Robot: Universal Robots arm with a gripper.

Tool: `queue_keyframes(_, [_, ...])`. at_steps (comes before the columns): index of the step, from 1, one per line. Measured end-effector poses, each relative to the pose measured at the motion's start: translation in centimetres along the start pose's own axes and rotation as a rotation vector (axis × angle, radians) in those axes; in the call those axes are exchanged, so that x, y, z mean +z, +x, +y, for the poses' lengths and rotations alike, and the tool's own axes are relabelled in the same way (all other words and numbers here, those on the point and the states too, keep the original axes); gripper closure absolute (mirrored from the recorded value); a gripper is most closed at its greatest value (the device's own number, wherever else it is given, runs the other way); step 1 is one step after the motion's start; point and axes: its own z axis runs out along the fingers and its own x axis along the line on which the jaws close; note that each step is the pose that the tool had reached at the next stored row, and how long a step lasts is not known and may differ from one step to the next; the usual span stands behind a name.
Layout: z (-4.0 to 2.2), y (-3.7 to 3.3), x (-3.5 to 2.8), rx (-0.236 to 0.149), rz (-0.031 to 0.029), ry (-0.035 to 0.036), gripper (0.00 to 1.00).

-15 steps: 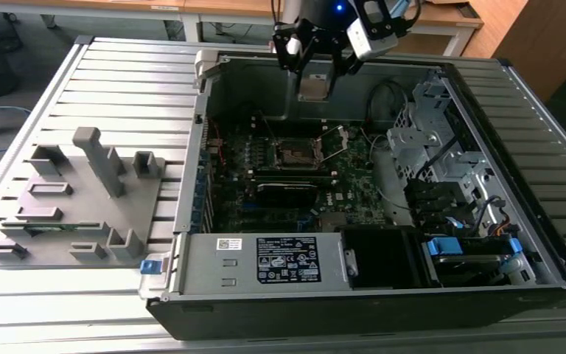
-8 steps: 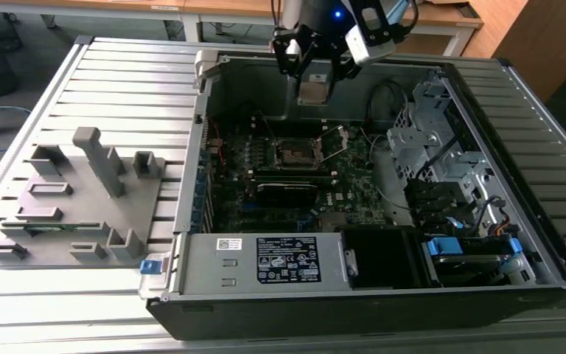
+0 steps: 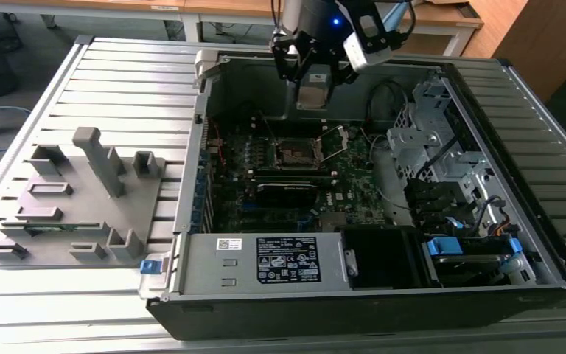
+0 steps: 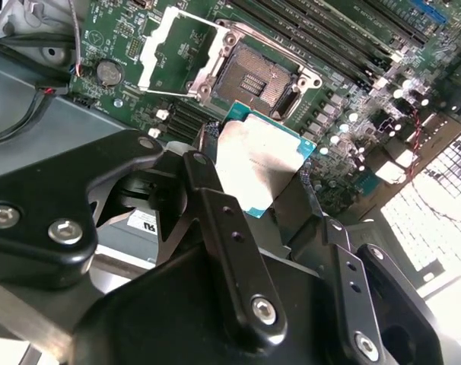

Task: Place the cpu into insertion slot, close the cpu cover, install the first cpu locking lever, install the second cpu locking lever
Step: 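Place the cpu into insertion slot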

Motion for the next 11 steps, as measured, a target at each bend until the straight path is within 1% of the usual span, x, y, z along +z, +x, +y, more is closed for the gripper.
queue_keyframes(5, [-0.04, 0.07, 0.43, 0.0, 0.0, 0.0, 0.46])
queue_keyframes(11, [-0.04, 0.07, 0.51, 0.0, -0.0001, 0.0, 0.46])
